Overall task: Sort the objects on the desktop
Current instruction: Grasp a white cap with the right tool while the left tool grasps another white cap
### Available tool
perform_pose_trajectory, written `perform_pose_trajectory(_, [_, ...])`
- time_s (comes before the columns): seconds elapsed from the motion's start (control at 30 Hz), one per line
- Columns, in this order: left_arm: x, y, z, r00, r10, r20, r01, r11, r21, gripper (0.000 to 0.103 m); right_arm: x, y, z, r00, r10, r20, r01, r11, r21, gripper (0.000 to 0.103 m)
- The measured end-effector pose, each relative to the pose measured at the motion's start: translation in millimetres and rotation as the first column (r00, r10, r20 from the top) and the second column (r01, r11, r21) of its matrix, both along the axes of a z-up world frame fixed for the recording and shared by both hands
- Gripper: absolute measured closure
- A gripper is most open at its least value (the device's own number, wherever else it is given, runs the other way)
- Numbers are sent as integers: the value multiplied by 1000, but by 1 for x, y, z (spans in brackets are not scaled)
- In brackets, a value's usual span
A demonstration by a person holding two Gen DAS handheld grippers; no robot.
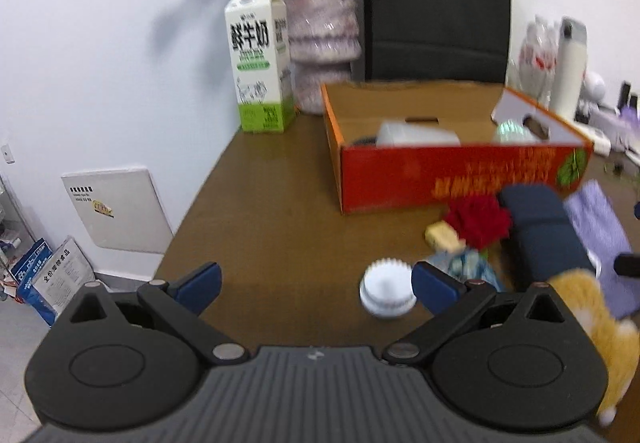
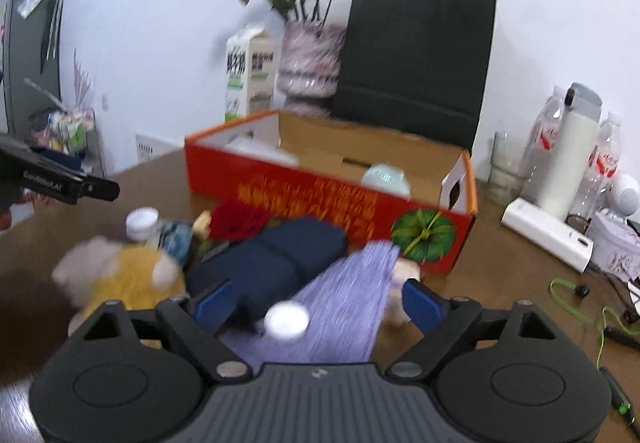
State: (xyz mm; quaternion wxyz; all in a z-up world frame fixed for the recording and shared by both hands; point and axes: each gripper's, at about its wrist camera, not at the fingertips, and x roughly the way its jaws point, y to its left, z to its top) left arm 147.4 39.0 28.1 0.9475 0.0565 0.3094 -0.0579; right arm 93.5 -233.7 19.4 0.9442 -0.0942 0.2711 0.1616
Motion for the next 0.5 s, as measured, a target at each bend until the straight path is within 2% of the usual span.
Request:
perform_pose_trajectory(0.03, [-1,0,-3,1000,-7,-5,7,1000,-1,0,-2,2,-3,1000,0,-5,0,1000,-5,31])
perform_pose_trajectory(0.1, [-2,-3,-9,999,-25,-21,25,1000,-5,0,-4,4,-7,1000,17,-23,-17,1000,4,34])
perform_pose_trajectory(0.17, [-1,-9,-14,999,-40,-27,40,999,9,0,-6,8,-8,998,48,-32,-48,999,13,48])
perform_pose_trajectory(0.23, [3,-15,-19,999,-35,-31,36,999,34,2,-7,13,-10,998,59,-36,-59,998,7,55])
perform_pose_trajectory(0.37, [11,-20,-22,997,-59,-53,59,998,6,11,-1,13,-13,997,54,-50,-53,998,23,55])
perform_pose_trajectory(0.5, [15,-22,-23,995,-88,-57,87,996,-15,28,1,9,-12,997,54,-52,-51,997,57,55])
